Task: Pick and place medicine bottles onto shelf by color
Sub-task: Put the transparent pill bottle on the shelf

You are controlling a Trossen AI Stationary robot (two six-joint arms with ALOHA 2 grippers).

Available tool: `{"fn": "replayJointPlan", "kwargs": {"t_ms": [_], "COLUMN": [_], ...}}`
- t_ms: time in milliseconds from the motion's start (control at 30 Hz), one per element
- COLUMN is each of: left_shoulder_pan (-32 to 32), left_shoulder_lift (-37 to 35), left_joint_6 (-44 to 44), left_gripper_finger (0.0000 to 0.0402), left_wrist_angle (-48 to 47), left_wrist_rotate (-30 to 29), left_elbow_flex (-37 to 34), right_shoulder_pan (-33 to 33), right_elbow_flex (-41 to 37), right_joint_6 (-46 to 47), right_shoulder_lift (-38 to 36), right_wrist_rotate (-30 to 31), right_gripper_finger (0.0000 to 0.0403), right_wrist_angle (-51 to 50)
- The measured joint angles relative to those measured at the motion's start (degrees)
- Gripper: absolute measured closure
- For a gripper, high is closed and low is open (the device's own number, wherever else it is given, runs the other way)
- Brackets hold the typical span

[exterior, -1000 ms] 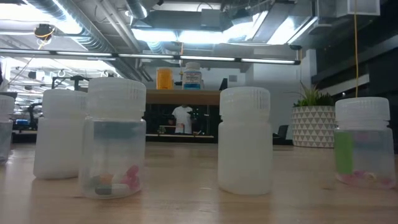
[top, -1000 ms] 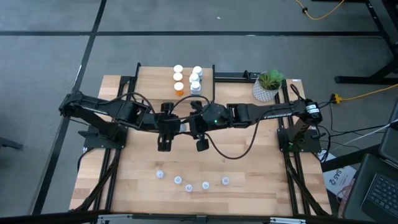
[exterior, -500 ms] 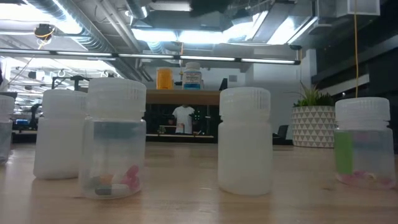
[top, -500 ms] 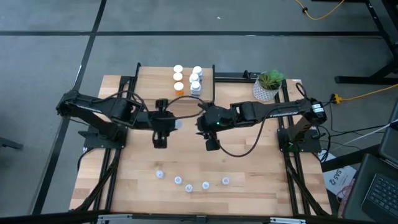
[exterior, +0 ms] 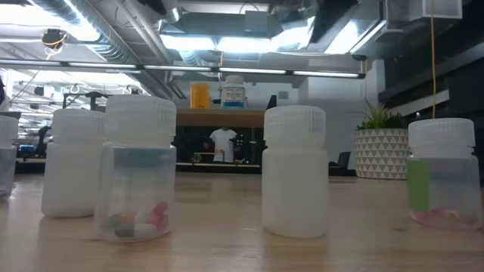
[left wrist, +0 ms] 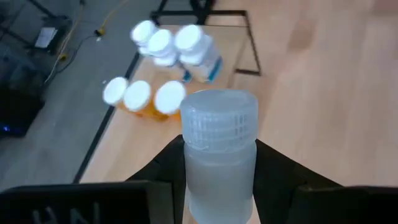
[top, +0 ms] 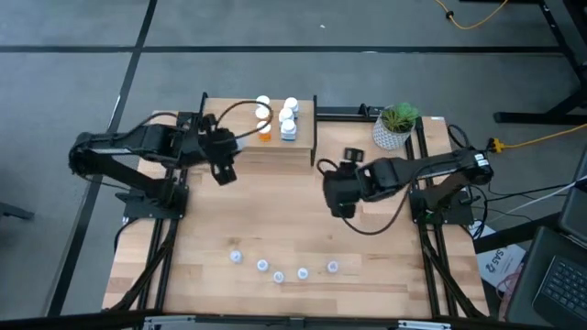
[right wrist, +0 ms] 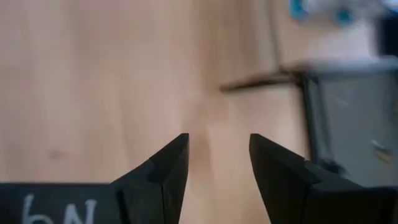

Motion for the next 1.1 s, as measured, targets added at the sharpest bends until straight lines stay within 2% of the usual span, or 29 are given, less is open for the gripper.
{"fn": "replayJointPlan", "kwargs": {"t_ms": [100, 233, 300, 367, 467, 667, 900, 1033, 1100], "left_shoulder_pan": [3.24, 7.05, 8.83, 10.65, 13.67, 19.08, 24.11, 25.36, 26.03], "left_shoulder_lift": [-5.36, -13.24, -15.68, -17.72, -18.06, -18.14, -18.05, -17.57, -17.55], "left_joint_6": [-0.16, -1.73, -1.31, -0.20, 1.44, 1.66, -0.35, -0.40, -0.23], "left_gripper_finger": [0.0282, 0.0282, 0.0282, 0.0282, 0.0282, 0.0282, 0.0282, 0.0282, 0.0282], "left_wrist_angle": [0.80, 13.46, 25.61, 32.41, 45.45, 61.74, 80.99, 88.42, 88.62], "left_wrist_rotate": [0.65, 0.11, -0.25, -1.45, -3.74, -7.03, -4.28, -3.98, -3.91], "left_elbow_flex": [-6.36, -18.17, -23.38, -29.25, -35.90, -46.78, -59.65, -62.74, -62.76], "right_shoulder_pan": [2.28, 4.98, 6.08, 7.10, 8.50, 10.51, 12.19, 12.29, 12.27], "right_elbow_flex": [0.00, -0.04, -0.04, -0.04, -0.04, -0.04, -0.04, -0.04, -0.04], "right_joint_6": [8.03, 18.90, 23.40, 25.88, 26.73, 27.99, 28.09, 28.21, 28.23], "right_shoulder_lift": [-1.07, -3.11, -3.94, -4.49, -4.87, -4.89, -4.87, -4.87, -4.87], "right_wrist_rotate": [5.69, 11.33, 13.66, 15.73, 17.40, 18.35, 19.75, 20.53, 20.63], "right_gripper_finger": [0.0232, 0.0232, 0.0232, 0.0232, 0.0231, 0.0231, 0.0231, 0.0231, 0.0231], "right_wrist_angle": [-7.74, -14.93, -15.68, -15.88, -15.80, -15.74, -16.29, -16.29, -16.28]}}
